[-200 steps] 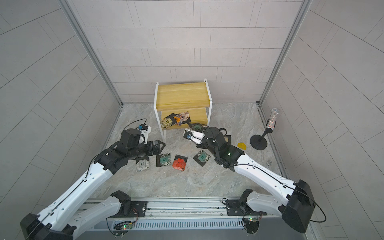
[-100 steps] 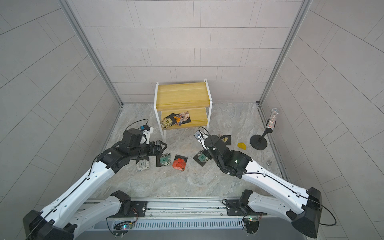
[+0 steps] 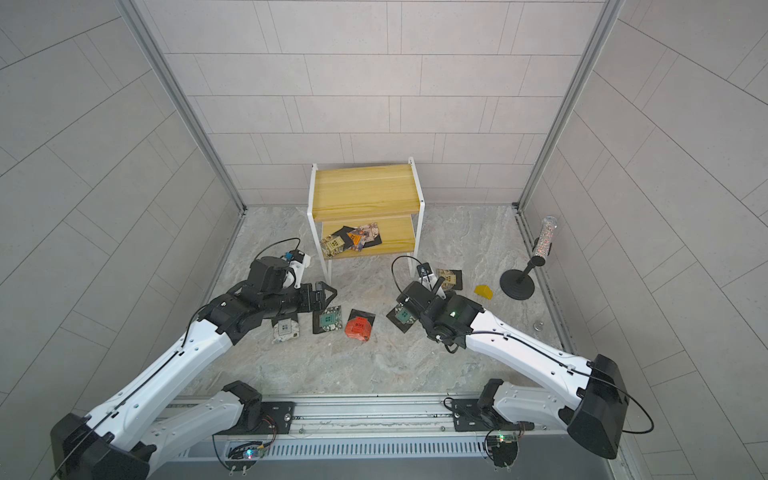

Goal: Remove the tea bags from the shelf
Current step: Place the tea bag at the center of the board.

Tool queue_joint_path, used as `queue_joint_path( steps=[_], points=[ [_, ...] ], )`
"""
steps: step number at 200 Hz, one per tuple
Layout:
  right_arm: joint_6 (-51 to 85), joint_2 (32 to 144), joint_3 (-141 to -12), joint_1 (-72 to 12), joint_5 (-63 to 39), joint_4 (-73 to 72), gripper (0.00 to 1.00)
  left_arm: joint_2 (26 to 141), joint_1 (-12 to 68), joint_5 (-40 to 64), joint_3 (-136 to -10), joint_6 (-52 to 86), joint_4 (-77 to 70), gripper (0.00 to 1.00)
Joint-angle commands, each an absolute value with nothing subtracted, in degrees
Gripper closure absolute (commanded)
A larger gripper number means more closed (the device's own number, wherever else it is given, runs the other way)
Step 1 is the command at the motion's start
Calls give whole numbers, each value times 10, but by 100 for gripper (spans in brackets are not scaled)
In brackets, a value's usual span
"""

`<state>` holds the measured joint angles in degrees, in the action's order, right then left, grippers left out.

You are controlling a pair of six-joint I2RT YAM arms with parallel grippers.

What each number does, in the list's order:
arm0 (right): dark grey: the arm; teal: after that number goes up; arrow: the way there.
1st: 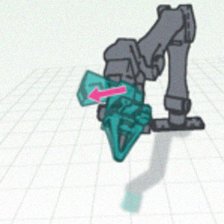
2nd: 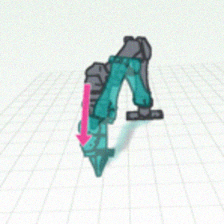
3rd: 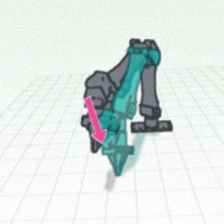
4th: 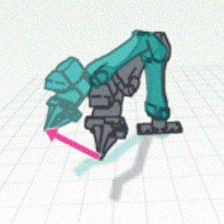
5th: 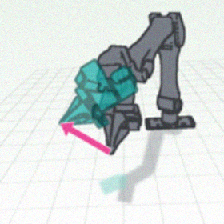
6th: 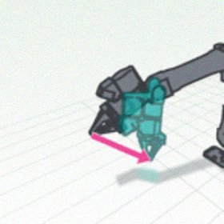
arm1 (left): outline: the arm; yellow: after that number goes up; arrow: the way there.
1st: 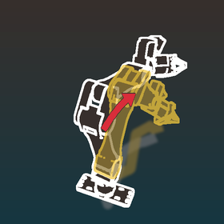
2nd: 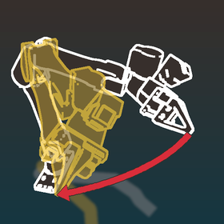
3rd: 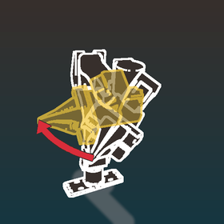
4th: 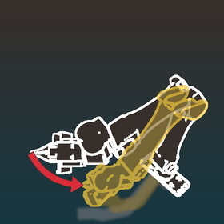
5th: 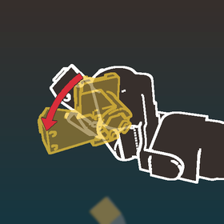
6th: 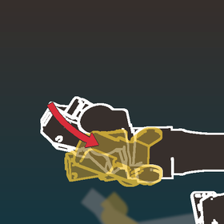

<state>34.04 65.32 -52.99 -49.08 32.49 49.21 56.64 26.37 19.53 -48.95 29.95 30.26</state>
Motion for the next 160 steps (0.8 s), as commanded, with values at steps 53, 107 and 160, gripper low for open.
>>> queue_joint_path(
  steps=[53,107,160],
  points=[
    [579,697,-447,-492,268,562,100,570,260,208,-490,266,323,11],
    [638,696,-381,-493,252,547,100,567,260,204,-490,247,343,11],
    [619,747,-391,-500,243,512,96,566,260,201,-491,243,350,11]
  ],
)
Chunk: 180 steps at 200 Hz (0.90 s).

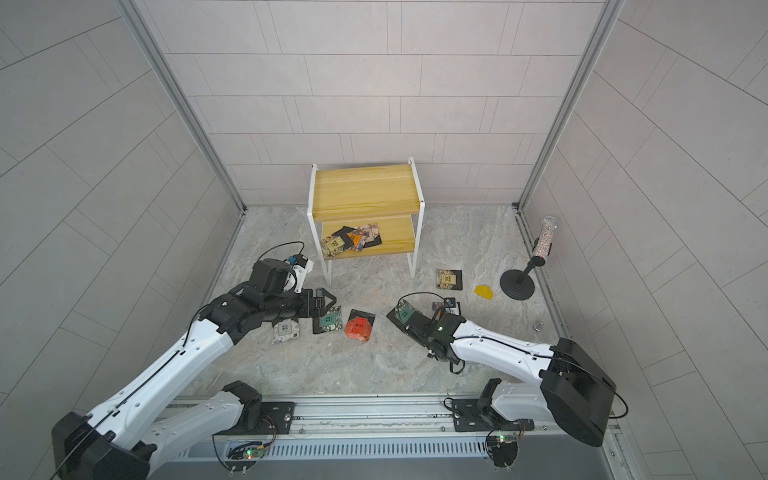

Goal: Remove the tea bags from the shelf
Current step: Place the tea bag at the center of the board.

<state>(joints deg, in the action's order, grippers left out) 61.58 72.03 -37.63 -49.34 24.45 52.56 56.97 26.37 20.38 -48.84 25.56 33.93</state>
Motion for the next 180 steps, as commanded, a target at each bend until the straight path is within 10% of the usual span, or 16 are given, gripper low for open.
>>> queue_joint_path(
  steps=[1,79,131,180],
  points=[
    [618,747,-391,-500,241,511,96,566,260,201,-491,243,350,12],
    [614,759,-377,-507,158,478,88,567,261,193,-487,242,349,11],
    [611,771,-398,-533,150,483,48,571,261,190,-487,239,345,12],
    [576,753,-436,-541,156,494,40,568,260,185,-492,236,350,11]
  ],
)
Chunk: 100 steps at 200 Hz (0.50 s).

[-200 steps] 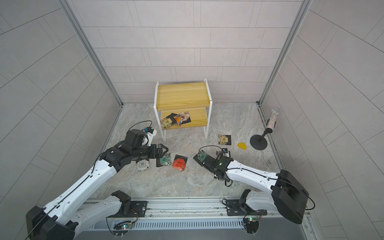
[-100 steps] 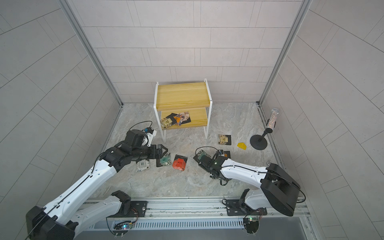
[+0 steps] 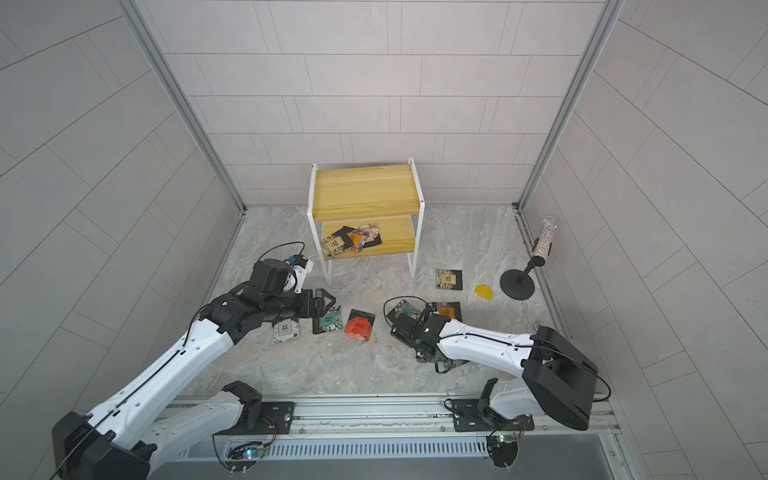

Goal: Remove the tea bags from the shelf
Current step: Place the tea bag at the center of the board.

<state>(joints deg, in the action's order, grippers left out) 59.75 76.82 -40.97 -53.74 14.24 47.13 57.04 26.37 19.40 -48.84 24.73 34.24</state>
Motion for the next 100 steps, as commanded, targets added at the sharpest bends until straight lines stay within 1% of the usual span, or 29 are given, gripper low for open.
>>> queue_joint_path(
  steps=[1,63,87,100],
  points=[
    [574,752,-437,-541,158,495,40,568,260,184,-493,236,350,11],
    [456,695,-507,-540,239,488,36,556,260,169,-506,251,352,12],
    [397,676,-509,-540,243,431,35,551,260,164,-507,263,349,11],
    [371,668,-509,-539,240,395,33,549,260,158,-507,271,348,11]
  ],
)
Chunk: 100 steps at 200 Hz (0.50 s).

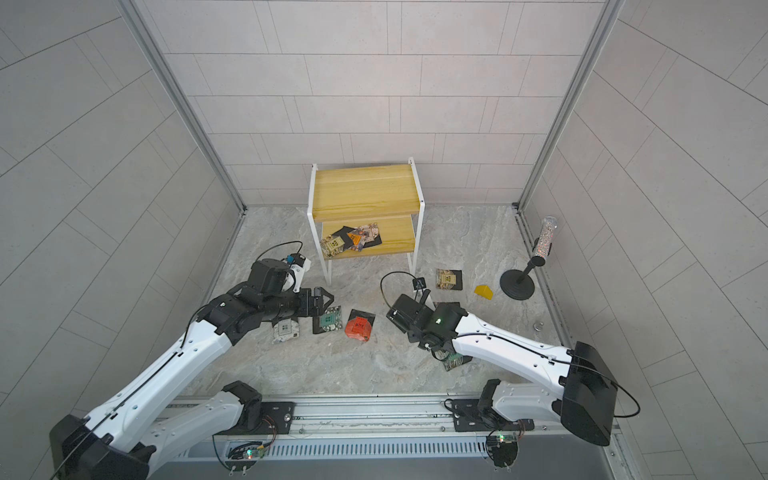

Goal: Remove the tea bags from the shelf
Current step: Place the tea bag at the center of the board.

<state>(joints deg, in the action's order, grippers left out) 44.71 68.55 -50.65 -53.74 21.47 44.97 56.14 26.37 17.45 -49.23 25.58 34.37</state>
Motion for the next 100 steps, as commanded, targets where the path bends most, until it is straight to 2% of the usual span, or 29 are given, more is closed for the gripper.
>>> queue_joint_path(
  steps=[1,46,100],
  points=[
    [369,668,-509,-539,240,393,33,549,260,158,-506,271,347,11],
    [266,681,-534,-532,209,309,32,543,260,142,-519,277,351,12],
    [193,658,-510,-492,140,243,28,583,276,124,-585,212,363,12]
  ],
)
